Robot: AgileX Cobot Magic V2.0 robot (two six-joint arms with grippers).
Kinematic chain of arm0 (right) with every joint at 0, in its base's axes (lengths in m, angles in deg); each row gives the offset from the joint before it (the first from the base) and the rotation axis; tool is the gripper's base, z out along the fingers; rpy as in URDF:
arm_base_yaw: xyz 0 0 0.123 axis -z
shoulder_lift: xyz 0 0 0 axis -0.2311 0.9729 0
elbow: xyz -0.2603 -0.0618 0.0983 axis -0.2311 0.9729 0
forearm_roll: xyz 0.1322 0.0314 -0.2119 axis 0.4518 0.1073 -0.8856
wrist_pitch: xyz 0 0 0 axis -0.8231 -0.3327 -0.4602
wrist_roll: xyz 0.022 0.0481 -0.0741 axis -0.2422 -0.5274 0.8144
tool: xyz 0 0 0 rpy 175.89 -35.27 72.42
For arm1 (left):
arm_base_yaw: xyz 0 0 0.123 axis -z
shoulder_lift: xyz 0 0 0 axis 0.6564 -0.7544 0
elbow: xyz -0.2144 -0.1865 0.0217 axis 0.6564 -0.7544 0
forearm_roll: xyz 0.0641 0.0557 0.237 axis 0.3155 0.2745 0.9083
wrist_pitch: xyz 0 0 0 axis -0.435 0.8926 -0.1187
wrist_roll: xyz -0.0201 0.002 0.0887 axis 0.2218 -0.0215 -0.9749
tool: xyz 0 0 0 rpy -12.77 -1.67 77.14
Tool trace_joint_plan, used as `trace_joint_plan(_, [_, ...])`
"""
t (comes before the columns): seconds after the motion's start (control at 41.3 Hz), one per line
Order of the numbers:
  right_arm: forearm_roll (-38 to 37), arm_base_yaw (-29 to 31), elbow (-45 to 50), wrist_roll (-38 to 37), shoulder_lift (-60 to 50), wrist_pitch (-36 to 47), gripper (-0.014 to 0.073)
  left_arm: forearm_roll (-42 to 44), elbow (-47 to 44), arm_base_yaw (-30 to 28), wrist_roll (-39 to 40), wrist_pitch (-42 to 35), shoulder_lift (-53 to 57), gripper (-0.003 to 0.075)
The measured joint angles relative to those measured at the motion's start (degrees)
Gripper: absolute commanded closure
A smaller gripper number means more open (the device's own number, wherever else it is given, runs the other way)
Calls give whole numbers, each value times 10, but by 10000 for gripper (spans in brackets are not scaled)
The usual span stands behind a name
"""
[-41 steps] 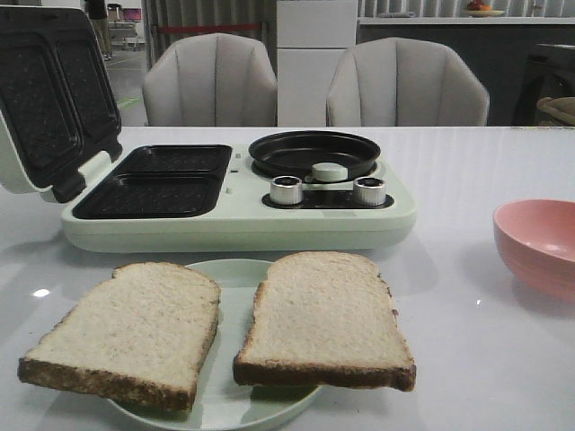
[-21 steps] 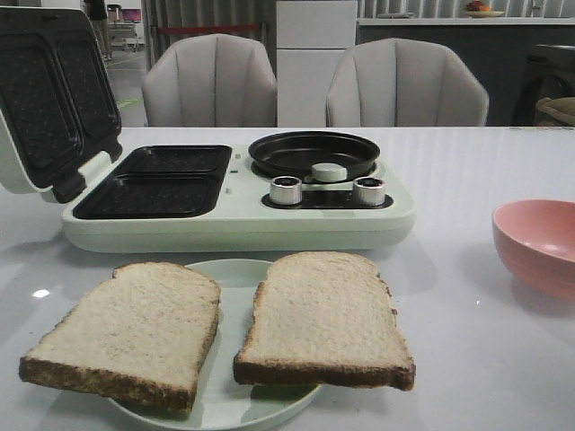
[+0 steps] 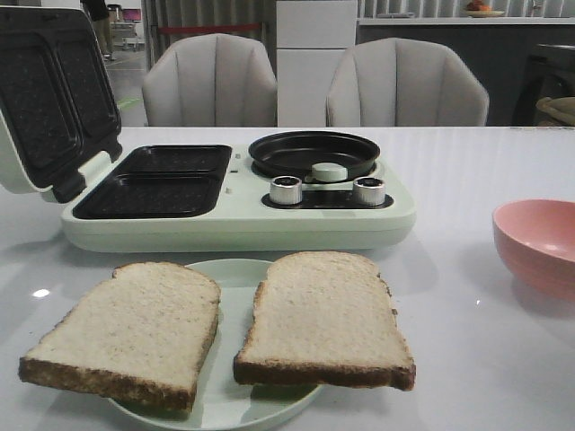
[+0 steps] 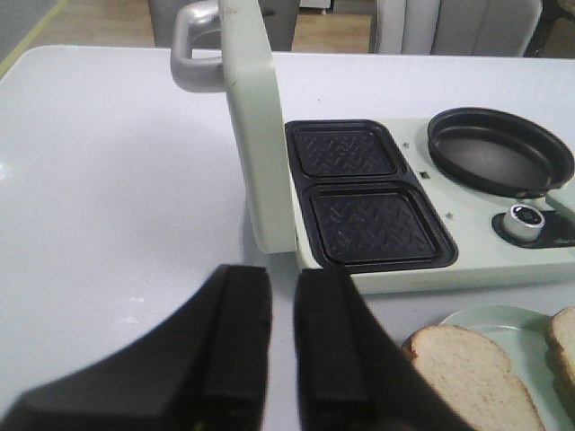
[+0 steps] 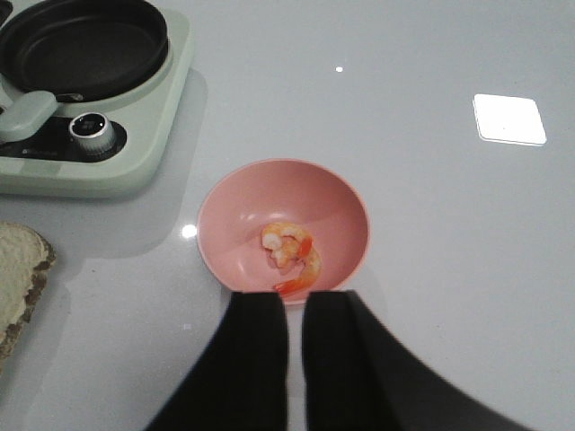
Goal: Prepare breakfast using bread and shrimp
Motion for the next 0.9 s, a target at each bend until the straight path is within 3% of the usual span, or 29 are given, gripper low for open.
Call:
trace_joint_plan(0.024, [0,0,0,0,1,0,146,3,0,0,0,0,-4,197])
trace_joint_plan(0.097, [0,0,0,0,5,-3,113,12,0,0,0,0,-15,119])
trace_joint_plan(0.315, [0,0,0,0,6,-7,117,13,0,33,-95,0,-46,122])
trace_joint_plan(0.484, [0,0,0,0,6,-8,117,30,0,172,-195,-1,-84,122])
trace_joint_plan(0.605, [0,0,0,0,6,-8,117,115,-10,296,-216,3,-115,125])
trace_joint_plan(0.775, [0,0,0,0,6,-8,117,258,-49,448,-212,18,-171,127])
trace_joint_plan(0.896, [0,0,0,0,6,-8,117,361,-73,509,-139,18,-216,127])
